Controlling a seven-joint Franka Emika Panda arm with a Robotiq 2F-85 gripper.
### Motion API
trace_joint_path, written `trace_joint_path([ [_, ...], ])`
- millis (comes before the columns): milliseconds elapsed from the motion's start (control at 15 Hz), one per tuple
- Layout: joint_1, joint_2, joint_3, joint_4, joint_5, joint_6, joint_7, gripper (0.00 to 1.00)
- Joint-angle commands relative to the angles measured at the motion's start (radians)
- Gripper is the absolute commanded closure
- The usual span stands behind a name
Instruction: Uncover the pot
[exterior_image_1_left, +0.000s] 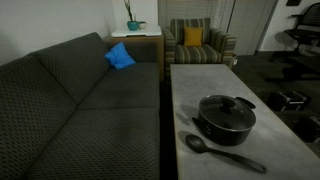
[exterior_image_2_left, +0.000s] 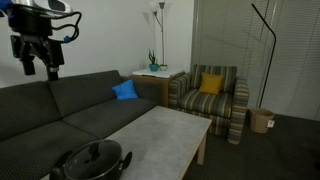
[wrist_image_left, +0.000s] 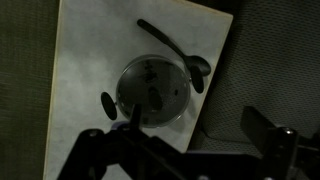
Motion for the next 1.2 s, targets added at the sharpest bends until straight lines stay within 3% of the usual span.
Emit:
trace_joint_path([
  [0, -0.01, 0.002, 0.018, -0.007, -0.029, 0.025, 0.013, 0.0],
  [1133, -0.012, 0.402, 0.06, 0.306, -0.109, -0.062, -0.199, 0.0],
])
